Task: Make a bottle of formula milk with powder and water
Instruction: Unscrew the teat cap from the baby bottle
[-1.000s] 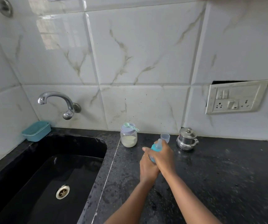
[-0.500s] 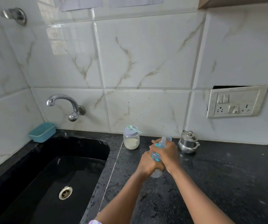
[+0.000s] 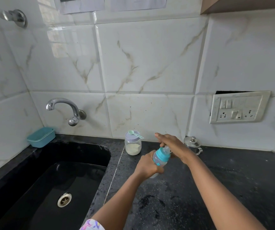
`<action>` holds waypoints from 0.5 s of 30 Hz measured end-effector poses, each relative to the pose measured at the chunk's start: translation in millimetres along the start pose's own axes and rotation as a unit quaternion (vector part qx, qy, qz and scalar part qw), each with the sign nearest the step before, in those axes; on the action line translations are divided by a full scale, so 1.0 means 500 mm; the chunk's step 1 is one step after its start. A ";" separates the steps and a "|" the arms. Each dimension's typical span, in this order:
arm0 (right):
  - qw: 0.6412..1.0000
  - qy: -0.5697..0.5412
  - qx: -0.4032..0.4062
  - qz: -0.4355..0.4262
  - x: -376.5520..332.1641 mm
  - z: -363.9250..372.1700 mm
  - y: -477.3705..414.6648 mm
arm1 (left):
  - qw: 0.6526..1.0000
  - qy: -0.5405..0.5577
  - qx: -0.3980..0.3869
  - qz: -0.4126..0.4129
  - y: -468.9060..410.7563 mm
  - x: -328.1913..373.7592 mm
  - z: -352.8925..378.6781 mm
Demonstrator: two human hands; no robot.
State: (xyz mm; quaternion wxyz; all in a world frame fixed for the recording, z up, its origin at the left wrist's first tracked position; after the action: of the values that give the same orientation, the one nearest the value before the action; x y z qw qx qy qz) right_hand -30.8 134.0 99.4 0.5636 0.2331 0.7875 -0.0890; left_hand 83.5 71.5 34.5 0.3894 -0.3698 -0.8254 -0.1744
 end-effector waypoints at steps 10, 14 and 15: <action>0.956 0.277 0.009 0.097 -0.024 -0.002 0.013 | 0.999 -0.041 0.022 -0.007 -0.003 0.015 0.022; 0.957 0.278 -0.010 0.081 -0.031 -0.003 0.010 | 0.999 -0.022 0.033 -0.009 -0.009 0.012 0.025; 0.958 0.275 -0.016 0.077 -0.030 -0.003 0.008 | 0.999 -0.026 0.032 -0.006 -0.011 0.010 0.025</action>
State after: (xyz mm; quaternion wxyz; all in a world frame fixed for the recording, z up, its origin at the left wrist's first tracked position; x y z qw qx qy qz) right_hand -26.5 134.3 114.6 0.3336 0.2993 0.8933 0.0343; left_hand 70.7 77.5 30.5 0.3789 -0.3564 -0.8424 -0.1405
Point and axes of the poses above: each hand's wrist, its own y-axis away from the middle knuckle, its own z-axis out of the palm, x = y × z, the point moved 2 cm from there along -y, towards the middle knuckle, and after that the axes turned 7 degrees about -y, right-handed, at the moved point
